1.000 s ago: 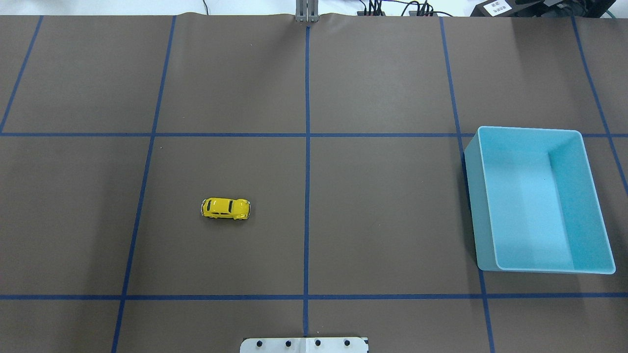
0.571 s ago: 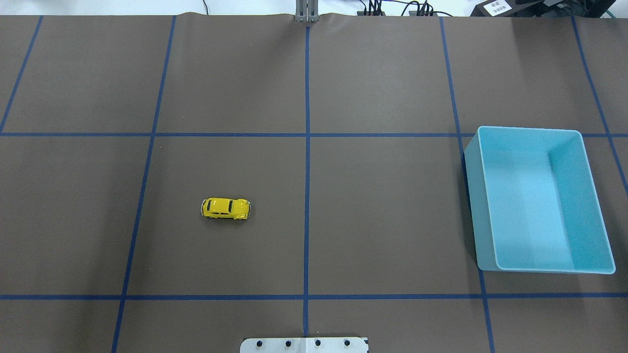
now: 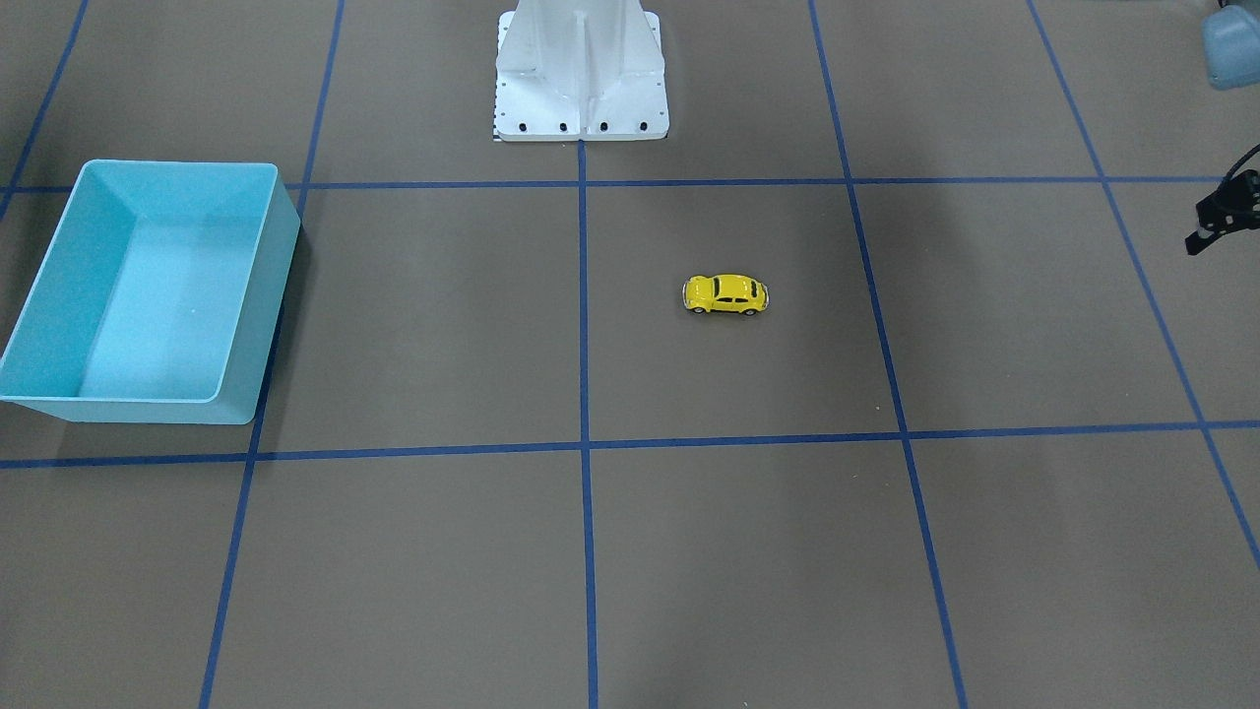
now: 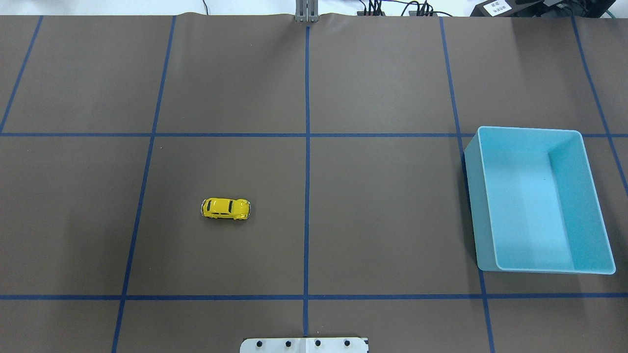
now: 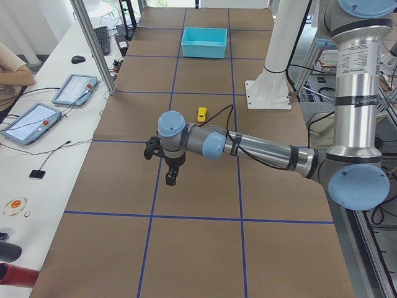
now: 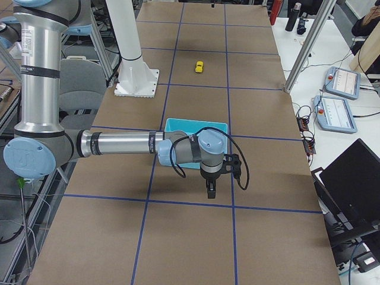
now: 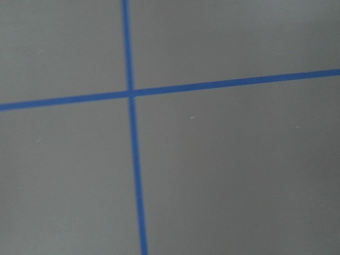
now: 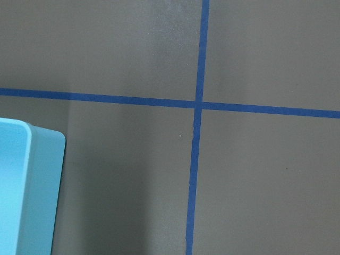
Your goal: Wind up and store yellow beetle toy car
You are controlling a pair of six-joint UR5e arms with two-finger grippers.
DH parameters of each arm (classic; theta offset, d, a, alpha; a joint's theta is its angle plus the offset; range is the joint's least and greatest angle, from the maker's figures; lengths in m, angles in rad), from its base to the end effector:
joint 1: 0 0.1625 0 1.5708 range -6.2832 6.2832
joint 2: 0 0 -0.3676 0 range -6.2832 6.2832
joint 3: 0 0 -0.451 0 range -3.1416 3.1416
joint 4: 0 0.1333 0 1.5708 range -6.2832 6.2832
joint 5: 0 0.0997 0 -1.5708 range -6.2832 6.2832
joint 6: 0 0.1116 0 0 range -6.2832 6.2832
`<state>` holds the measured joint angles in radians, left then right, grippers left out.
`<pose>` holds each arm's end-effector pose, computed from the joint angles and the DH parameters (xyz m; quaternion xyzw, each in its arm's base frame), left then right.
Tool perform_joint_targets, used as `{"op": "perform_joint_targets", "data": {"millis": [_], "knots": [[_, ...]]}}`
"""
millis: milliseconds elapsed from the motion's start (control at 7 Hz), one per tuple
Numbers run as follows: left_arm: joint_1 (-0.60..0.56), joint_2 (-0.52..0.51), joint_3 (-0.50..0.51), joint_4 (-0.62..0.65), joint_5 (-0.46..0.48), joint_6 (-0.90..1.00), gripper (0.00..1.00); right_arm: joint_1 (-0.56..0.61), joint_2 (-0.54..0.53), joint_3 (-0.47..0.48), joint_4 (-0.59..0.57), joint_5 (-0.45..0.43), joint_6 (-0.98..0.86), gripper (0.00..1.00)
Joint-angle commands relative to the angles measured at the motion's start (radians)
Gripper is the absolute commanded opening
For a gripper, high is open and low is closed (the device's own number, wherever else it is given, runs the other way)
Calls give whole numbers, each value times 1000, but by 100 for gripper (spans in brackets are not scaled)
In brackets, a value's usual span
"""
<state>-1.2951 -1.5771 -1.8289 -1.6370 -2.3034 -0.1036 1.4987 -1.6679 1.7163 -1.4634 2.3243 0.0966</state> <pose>0.0957 -0.5537 0.4583 0.0843 0.3759 0.1379 0.9125 0.0189 -0.5287 0.5715 0.0412 -0.3716 -0.0173 0.9273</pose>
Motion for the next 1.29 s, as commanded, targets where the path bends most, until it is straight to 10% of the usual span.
{"op": "perform_joint_targets", "data": {"millis": [0,571,857,1143], "knots": [[231,-133,5,5,97,-2,100,0,-1,0,0,1,0,100],[514,-428,-47,317,238,10,100,0,0,6,0,3,0,100],[692,-474,-92,419,469,148,100,0,-1,6,0,3,0,100],[692,-494,-99,491,501,374,100,0,-6,8,0,3,0,100]]}}
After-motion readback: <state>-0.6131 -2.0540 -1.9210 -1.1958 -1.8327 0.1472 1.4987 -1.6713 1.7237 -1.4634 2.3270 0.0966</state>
